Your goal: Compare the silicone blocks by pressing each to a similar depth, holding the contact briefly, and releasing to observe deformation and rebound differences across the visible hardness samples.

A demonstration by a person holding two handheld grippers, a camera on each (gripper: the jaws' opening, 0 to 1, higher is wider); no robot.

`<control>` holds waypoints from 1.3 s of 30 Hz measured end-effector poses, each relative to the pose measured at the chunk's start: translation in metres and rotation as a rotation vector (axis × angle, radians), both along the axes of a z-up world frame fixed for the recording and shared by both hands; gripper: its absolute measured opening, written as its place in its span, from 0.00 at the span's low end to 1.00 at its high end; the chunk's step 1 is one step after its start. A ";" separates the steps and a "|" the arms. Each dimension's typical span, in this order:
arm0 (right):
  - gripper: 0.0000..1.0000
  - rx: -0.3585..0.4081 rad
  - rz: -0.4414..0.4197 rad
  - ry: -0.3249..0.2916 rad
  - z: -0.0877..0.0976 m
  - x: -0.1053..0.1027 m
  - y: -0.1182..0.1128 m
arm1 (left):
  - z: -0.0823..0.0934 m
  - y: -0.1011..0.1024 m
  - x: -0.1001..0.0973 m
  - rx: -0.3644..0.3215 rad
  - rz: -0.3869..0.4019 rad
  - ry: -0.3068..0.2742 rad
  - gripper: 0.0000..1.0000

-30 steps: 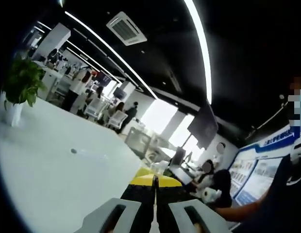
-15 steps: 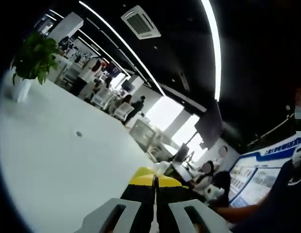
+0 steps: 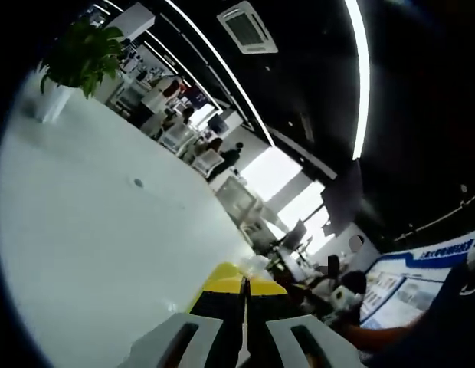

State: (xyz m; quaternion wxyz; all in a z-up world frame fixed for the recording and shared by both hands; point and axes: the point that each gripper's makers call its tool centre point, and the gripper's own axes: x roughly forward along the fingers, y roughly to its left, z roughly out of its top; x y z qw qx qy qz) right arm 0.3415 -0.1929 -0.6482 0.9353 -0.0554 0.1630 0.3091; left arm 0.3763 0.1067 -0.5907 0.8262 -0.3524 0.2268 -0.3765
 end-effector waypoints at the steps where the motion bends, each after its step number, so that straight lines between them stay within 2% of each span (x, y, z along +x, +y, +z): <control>1: 0.97 0.000 0.001 0.001 0.000 -0.001 0.001 | -0.005 -0.001 -0.001 0.002 -0.001 0.011 0.00; 18: 0.97 -0.005 0.006 0.010 -0.002 -0.003 0.002 | -0.049 0.005 -0.001 -0.035 0.033 0.136 0.00; 25: 0.97 0.002 0.008 0.014 -0.004 -0.002 0.002 | -0.071 0.006 -0.006 -0.006 0.034 0.183 0.00; 31: 0.96 0.009 0.012 0.021 -0.005 -0.004 0.006 | -0.088 0.016 -0.001 -0.006 0.085 0.227 0.00; 35: 0.96 0.009 0.011 0.024 -0.006 -0.005 0.005 | -0.097 0.022 0.000 0.023 0.093 0.243 0.00; 39: 0.97 0.011 0.005 0.027 -0.007 -0.006 0.004 | -0.111 0.031 0.000 0.080 0.104 0.261 0.00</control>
